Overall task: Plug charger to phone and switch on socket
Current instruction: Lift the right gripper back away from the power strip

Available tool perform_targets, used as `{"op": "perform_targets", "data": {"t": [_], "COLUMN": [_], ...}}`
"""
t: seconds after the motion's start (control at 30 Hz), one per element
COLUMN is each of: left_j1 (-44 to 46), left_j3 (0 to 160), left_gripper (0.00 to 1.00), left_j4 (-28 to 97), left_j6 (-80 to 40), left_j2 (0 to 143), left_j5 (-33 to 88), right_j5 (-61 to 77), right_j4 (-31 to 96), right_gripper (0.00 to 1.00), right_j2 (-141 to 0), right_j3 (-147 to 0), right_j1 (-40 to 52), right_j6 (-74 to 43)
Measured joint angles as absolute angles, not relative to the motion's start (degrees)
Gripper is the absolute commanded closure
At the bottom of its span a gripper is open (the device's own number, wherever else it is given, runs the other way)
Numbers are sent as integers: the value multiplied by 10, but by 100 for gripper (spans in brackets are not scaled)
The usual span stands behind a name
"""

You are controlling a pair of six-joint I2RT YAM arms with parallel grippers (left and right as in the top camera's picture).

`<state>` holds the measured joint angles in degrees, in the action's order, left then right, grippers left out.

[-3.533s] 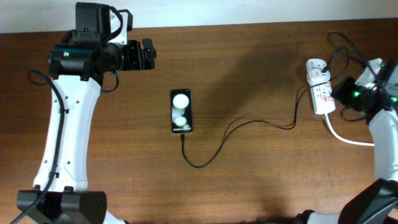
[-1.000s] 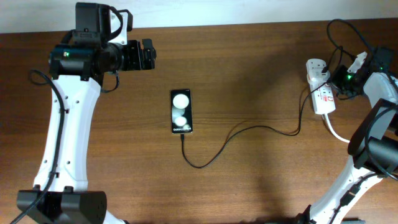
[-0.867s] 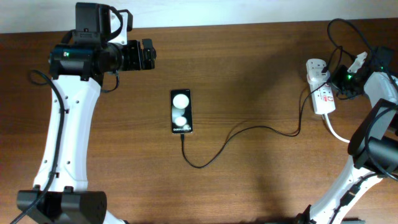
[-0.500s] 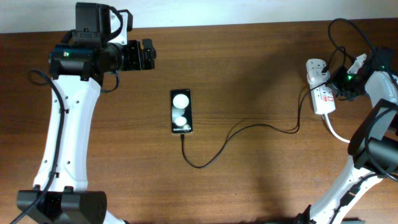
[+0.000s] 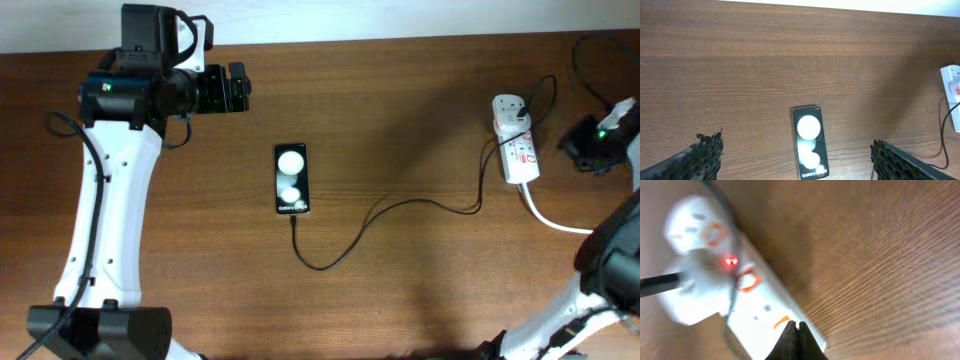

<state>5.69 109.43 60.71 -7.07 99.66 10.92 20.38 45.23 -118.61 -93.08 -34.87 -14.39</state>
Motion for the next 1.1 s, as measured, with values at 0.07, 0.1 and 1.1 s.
{"op": "perform_targets", "data": {"t": [0.07, 0.1, 1.1], "left_j1": [57, 57, 57], "left_j3": [1094, 1094, 1094], "left_gripper": [1, 1, 1], "left_j4": [607, 608, 608], "left_j6": [-71, -71, -71], "left_j2": [997, 997, 997], "left_j5": [109, 109, 109], "right_j5": [204, 204, 148], "right_j4": [464, 465, 676], "right_gripper": [96, 96, 19], "right_j2": [-1128, -1113, -651], "right_j3": [-931, -931, -931], "right_j1": [-348, -348, -1], "right_j6": [-143, -143, 28]}}
